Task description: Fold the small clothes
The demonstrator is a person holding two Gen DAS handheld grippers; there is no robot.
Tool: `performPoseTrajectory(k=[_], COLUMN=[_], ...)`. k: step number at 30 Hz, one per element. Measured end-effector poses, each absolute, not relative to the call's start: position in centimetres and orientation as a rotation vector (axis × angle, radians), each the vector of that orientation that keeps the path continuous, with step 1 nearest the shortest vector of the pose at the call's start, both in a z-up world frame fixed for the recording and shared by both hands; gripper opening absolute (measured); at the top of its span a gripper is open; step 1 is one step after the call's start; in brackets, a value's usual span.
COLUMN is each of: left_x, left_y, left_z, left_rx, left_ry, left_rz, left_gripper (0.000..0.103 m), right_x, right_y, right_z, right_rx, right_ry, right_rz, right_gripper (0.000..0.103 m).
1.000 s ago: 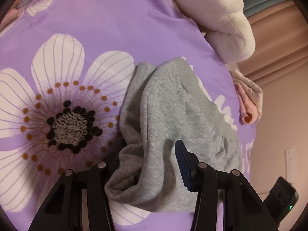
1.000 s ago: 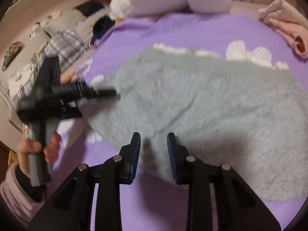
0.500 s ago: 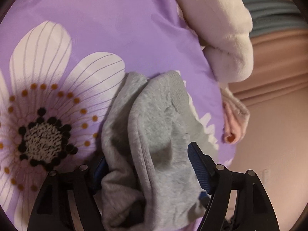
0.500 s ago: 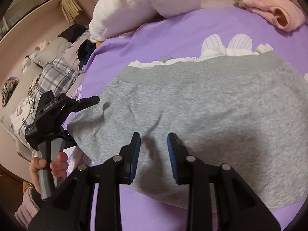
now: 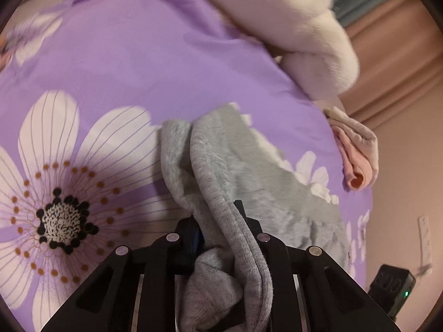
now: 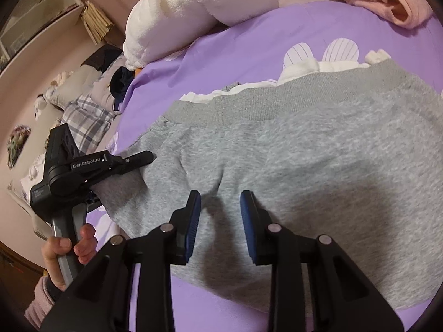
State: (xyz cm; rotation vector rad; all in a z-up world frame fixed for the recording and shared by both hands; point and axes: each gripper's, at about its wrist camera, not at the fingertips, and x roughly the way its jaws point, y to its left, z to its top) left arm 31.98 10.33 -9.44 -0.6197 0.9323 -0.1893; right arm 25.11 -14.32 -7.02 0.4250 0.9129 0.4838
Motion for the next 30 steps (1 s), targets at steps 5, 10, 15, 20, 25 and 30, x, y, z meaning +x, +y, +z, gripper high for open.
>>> performPoseTrajectory(k=[5, 10, 15, 20, 25, 30], left_x=[31.1, 30.0, 29.7, 30.5, 30.6, 30.1], left_y=[5.8, 0.7, -3.7, -4.8, -5.4, -4.5], left_z=[-5.7, -4.4, -5.9, -7.7, -8.0, -7.7], left_rx=[-0.437, -0.271, -0.099, -0.062, -0.030, -0.070], left_ry=[0.858, 0.835, 0.875, 0.934, 0.944, 0.956], left_rz=[-0.280, -0.367, -0.415, -0.419, -0.430, -0.457], left_gripper=[0.017, 0.017, 0.017, 0.018, 0.023, 0.032], right_x=[25.3, 25.8, 26.8, 28.7, 30.1, 30.3], right_y=[-16.5, -20.4, -22.5, -20.7, -18.6, -17.6], right_z=[-6.8, -7.3, -7.8, -8.2, -8.0, -7.0], right_rx=[0.573, 0.850, 1.068, 1.055, 0.949, 0.834], right_ry=[0.888, 0.837, 0.796, 0.920, 1.015, 1.019], right_rz=[0.514, 0.561, 0.646, 0.671, 0.645, 0.615], right_gripper=[0.034, 0.045, 0.071, 0.079, 0.056, 0.013])
